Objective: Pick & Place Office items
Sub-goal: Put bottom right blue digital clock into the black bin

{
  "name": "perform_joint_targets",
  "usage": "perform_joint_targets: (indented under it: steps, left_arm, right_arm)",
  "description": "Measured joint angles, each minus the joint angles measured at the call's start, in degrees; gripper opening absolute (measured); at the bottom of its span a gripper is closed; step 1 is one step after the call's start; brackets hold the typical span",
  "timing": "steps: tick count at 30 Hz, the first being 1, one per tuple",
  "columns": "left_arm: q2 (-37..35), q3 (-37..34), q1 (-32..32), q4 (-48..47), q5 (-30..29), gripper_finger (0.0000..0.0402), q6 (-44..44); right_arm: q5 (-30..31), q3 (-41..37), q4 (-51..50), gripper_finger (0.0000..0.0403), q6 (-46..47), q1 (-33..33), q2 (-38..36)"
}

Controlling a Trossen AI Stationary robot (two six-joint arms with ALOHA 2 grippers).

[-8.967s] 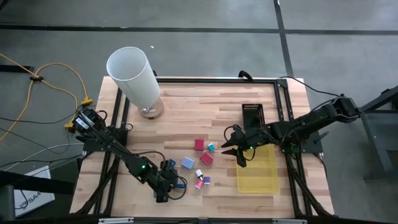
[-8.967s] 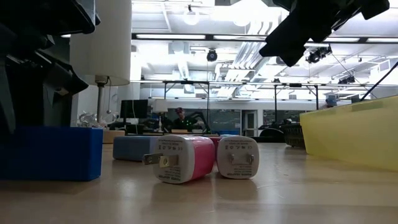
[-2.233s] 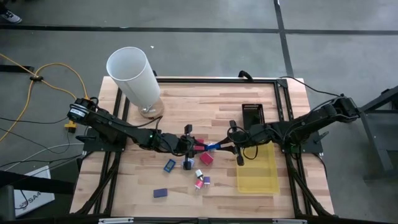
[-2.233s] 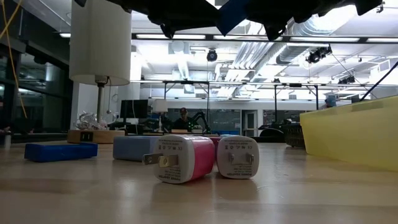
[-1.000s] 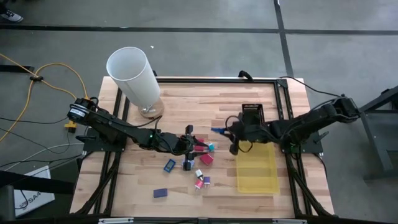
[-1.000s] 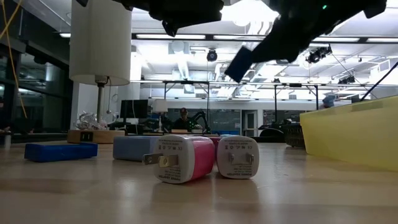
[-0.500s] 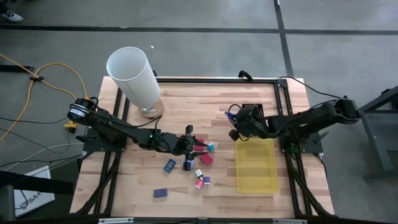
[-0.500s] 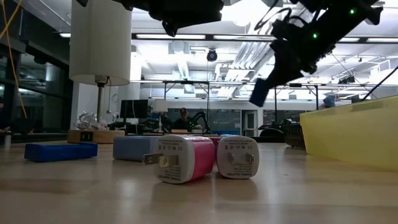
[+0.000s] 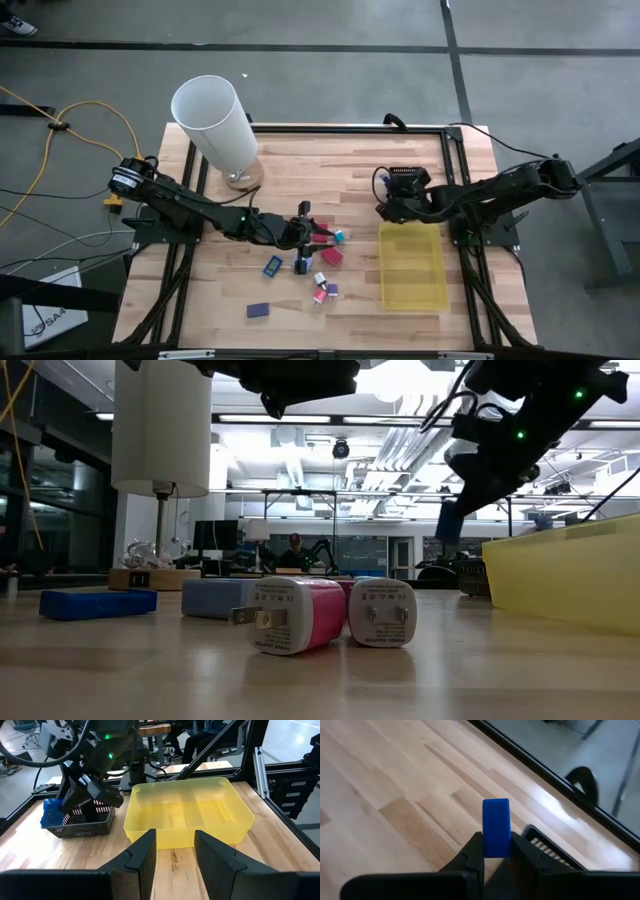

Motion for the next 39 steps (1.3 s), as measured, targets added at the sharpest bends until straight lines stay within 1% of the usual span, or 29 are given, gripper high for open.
perform_joint_targets:
  steps: [4, 7, 11, 15, 17, 20, 27, 36, 39]
  left_arm:
    - [0.0, 0.0, 0.0, 0.0, 0.0, 0.0129, 0.0]
    - [0.0, 0.0, 0.0, 0.0, 0.0, 0.0129, 0.0]
    - [0.0, 0.0, 0.0, 0.0, 0.0, 0.0129, 0.0]
    - [0.0, 0.0, 0.0, -0.02, 0.0, 0.0129, 0.0]
    - [0.0, 0.0, 0.0, -0.01, 0.0, 0.0129, 0.0]
    - [0.0, 0.0, 0.0, -0.02, 0.0, 0.0129, 0.0]
    - [0.0, 0.0, 0.0, -0.02, 0.0, 0.0129, 0.0]
    - [0.0, 0.0, 0.0, -0.02, 0.0, 0.0129, 0.0]
    - [0.0, 0.0, 0.0, -0.02, 0.0, 0.0129, 0.0]
  right_arm:
    - [1.35, 0.02, -5.66, 0.0051, 4.27, -0.05, 0.0]
    - [1.01, 0.0, -10.0, 0.0051, 8.99, -0.05, 0.0]
    - [-2.06, 0.0, -13.73, 0.0051, 14.11, 0.02, 0.0]
    - [-7.65, 0.0, -15.98, 0.0051, 19.83, 0.11, 0.0]
    - [-8.55, 0.0, -17.08, 0.0051, 21.64, 0.33, 0.0]
    - [-8.56, 0.01, -17.47, 0.0052, 22.16, 0.95, 0.0]
    - [-9.61, 0.01, -17.88, 0.0077, 23.62, 0.76, 0.0]
    - [-10.43, 0.0, -18.08, 0.0072, 23.67, 0.72, 0.0]
    - [-10.42, 0.0, -18.09, 0.0078, 23.57, 0.72, 0.0]
